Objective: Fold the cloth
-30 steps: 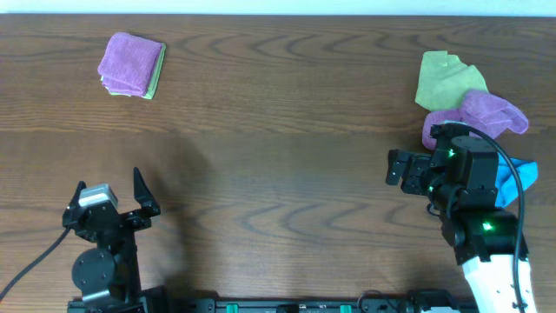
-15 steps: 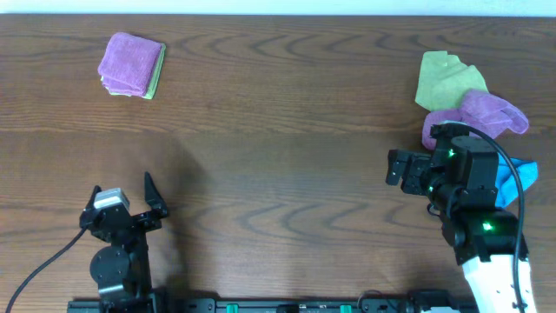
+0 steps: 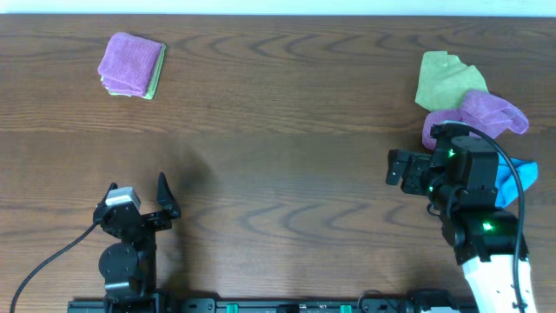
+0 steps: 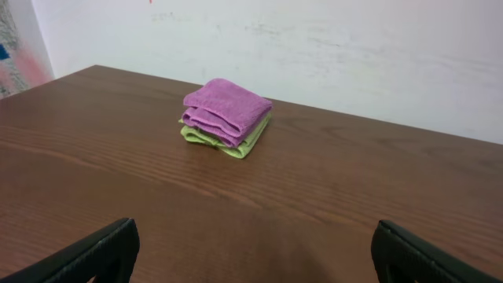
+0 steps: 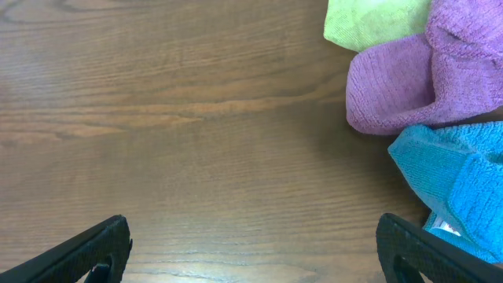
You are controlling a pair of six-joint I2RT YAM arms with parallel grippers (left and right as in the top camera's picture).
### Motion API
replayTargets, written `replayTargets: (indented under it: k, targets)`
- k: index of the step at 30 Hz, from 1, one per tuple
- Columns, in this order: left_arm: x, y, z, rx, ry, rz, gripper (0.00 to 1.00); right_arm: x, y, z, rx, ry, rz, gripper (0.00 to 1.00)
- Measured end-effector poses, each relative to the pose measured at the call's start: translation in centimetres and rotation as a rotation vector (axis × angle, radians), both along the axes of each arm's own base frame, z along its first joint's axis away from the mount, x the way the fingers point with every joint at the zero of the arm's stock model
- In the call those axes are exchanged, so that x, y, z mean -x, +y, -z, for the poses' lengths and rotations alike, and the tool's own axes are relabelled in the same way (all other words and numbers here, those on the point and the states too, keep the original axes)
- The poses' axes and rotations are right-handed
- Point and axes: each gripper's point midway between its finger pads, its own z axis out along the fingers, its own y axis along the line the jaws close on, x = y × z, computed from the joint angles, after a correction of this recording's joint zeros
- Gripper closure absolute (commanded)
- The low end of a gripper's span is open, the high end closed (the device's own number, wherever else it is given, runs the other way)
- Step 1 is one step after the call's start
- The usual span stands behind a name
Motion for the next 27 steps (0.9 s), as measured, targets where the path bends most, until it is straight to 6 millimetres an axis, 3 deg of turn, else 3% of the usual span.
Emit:
replayTargets:
  k: [27]
  targets:
    - [-0.12,-0.10,0.61,0.014,0.025,0.003,0.05,0.00,0.01,0.00,0.000,0.000,0.000,0.01]
